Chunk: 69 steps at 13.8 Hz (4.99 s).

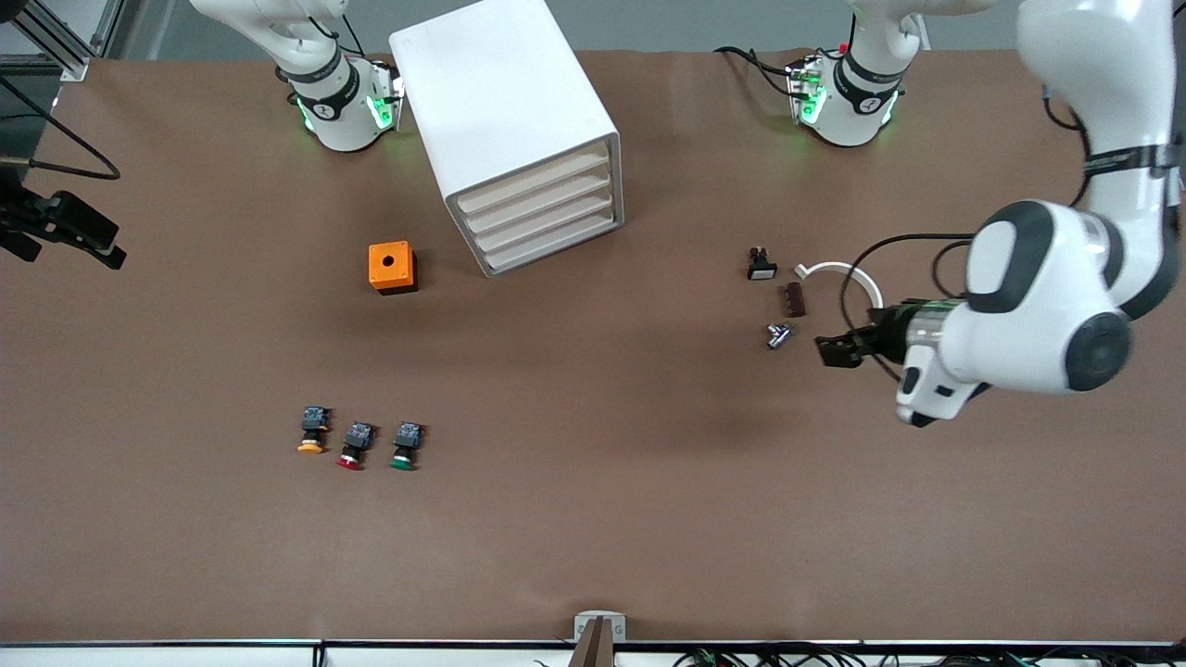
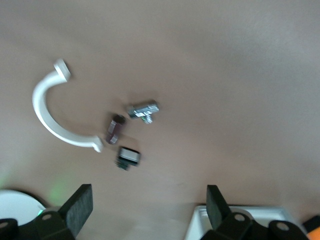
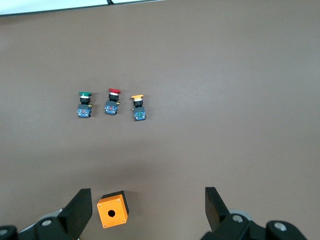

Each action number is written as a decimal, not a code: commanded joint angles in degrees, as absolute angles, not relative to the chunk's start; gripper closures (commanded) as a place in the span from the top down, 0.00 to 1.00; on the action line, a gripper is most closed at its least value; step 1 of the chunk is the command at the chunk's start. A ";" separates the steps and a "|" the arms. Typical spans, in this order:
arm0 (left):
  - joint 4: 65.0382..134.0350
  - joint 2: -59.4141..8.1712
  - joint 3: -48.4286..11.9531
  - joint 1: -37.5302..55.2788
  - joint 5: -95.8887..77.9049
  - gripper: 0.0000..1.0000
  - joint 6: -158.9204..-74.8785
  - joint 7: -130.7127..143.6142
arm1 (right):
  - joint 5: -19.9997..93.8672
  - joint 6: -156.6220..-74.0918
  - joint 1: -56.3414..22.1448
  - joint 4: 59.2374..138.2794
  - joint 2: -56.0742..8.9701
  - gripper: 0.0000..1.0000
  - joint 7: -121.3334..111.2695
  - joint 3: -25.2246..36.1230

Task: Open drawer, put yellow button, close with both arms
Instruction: 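Reach the left gripper to the drawer while the right gripper reaches the buttons, then grip the drawer with the left gripper while the right gripper grasps the button, then open the drawer with the left gripper while the right gripper lifts the button, then carry the yellow button over the open drawer with the right gripper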

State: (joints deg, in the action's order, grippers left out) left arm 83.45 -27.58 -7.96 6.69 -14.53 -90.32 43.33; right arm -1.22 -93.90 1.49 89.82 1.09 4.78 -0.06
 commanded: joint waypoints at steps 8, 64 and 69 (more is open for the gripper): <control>78.75 -37.00 -7.73 19.33 -18.80 1.00 -90.97 82.11 | -1.49 -102.21 3.34 90.61 -12.46 1.00 3.69 -0.97; 72.78 -46.85 -7.21 15.14 -51.87 0.99 -79.91 137.37 | 8.78 -98.35 -5.28 92.99 -13.72 0.05 65.34 -20.89; 67.41 -45.18 -0.45 10.37 -46.78 0.99 -79.80 133.51 | 10.28 -100.98 -5.45 93.43 -12.92 0.05 88.29 -27.94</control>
State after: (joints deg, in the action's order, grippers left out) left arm 67.52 -46.67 -2.71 10.42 -49.45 -80.54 135.12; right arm 9.04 -99.90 -5.98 92.91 -13.64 81.28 -25.68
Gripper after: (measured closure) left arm 0.009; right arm 0.586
